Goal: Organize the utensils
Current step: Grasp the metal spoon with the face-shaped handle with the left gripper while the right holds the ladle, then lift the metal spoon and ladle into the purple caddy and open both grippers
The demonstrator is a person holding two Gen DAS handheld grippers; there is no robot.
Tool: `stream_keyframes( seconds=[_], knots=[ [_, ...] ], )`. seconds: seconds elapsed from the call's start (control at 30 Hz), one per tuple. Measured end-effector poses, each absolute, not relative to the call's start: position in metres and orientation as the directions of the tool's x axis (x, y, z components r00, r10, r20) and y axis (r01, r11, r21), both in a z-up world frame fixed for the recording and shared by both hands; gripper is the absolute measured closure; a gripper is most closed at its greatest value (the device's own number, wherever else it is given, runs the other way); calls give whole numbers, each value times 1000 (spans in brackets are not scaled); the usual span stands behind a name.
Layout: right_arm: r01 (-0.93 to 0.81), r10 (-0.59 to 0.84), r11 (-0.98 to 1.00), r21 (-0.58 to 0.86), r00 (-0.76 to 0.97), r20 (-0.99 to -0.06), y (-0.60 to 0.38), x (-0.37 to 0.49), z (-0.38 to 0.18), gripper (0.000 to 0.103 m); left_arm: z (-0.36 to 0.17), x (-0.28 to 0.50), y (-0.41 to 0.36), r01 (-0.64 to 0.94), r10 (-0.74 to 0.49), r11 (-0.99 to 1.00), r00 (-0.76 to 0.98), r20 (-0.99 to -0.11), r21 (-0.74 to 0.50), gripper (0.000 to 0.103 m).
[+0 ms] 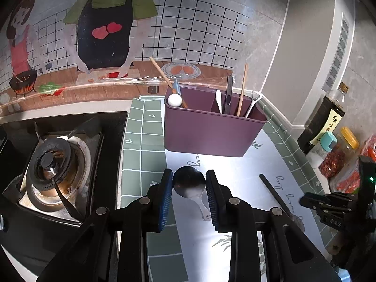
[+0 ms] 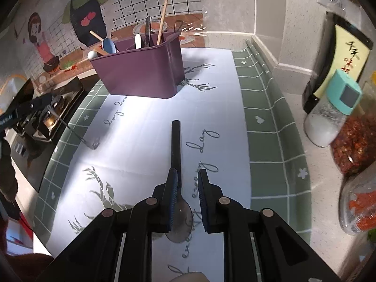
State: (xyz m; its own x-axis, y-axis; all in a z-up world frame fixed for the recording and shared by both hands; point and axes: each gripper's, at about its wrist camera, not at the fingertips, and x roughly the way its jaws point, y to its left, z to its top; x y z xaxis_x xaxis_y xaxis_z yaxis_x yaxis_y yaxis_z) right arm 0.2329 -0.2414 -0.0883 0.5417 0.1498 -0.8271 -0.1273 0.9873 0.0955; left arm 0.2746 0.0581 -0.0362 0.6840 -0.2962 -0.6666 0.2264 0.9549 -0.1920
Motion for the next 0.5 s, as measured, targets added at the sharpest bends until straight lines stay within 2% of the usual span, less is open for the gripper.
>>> stream_keyframes(
  seconds=[0.17, 0.43, 0.47, 0.5],
  knots=[
    [-147, 182, 981, 124, 502, -845, -226, 262, -103, 86, -36, 276, 53, 235, -301, 953, 676, -673, -189, 74],
    [-163, 76, 987, -5, 486, -871, -207, 285, -124, 86, -32, 271, 54, 234, -309, 951, 673, -672, -202, 74],
    [-169, 67, 986, -19, 487, -871, -206, 285, -124, 92, -32, 270, 54, 232, -308, 951, 674, -672, -203, 74],
    [-180, 52, 983, -42, 491, -870, -203, 284, -124, 92, -31, 270, 55, 230, -307, 952, 675, -671, -204, 74]
  ],
)
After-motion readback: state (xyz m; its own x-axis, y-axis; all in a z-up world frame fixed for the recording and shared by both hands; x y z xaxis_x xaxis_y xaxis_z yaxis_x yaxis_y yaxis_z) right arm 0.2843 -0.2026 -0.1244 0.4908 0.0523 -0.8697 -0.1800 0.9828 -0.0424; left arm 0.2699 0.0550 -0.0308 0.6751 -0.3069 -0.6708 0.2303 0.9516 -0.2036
